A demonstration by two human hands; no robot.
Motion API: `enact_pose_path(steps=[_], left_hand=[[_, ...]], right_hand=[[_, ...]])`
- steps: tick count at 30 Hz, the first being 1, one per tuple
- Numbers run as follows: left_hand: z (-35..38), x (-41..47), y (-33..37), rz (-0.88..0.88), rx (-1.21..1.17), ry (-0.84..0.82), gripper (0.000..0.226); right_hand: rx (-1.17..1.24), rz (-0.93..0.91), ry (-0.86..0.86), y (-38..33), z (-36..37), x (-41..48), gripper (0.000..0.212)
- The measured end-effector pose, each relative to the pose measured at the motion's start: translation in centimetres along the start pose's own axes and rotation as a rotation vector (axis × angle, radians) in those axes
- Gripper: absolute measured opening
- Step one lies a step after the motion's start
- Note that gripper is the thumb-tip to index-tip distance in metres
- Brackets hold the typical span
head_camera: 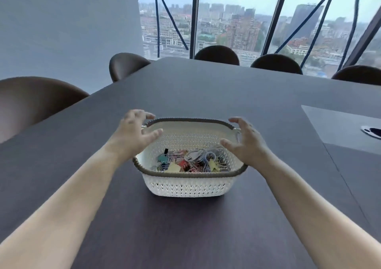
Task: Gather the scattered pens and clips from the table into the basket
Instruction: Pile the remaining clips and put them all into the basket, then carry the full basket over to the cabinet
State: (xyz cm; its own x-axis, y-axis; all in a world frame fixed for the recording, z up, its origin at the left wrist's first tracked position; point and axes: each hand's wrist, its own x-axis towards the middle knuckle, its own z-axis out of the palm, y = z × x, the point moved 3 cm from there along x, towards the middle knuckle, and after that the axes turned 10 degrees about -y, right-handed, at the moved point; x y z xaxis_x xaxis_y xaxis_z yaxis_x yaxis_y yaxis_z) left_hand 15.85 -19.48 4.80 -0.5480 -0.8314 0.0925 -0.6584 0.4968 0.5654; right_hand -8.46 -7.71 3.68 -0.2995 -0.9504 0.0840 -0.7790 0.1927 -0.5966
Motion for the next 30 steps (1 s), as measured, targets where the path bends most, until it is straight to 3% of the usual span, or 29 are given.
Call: enact_pose_path(steps=[3,8,13,17,21,30], left_hand=[[0.3,0.1,0.4,-0.134,0.039,-0.186,0.062],[-0.4,-1.3,1.6,-0.312,-0.032,-0.232,0.071],[-0.7,-2.8,2.0,-0.404,-0.094,-0.225,0.076],[-0.6,-3.8,1.8,-0.502,-0.156,-0.214,0.082],[-0.8,-5.1,1.9,-0.509,-0.218,-0.187,0.070],[-3.2,-9.0,-0.6,-0.555,-0.192,-0.099,0.070]], right_hand=[[0.035,0.045,-0.088,-0.2,-0.1,-0.3,0.060],[0.130,0.203,-0.217,-0.7,-1.0,-1.0,0.064],[0.161,0.326,-0.305,-0.9,-1.9,-1.7,0.076],[0.134,0.386,-0.305,-1.2,-1.9,-2.0,0.071],[0.178,0.407,-0.313,-1.5,-1.6,-2.5,0.065],[0.181,0.356,-0.361,-5.3,0.0,-2.8,0.063]])
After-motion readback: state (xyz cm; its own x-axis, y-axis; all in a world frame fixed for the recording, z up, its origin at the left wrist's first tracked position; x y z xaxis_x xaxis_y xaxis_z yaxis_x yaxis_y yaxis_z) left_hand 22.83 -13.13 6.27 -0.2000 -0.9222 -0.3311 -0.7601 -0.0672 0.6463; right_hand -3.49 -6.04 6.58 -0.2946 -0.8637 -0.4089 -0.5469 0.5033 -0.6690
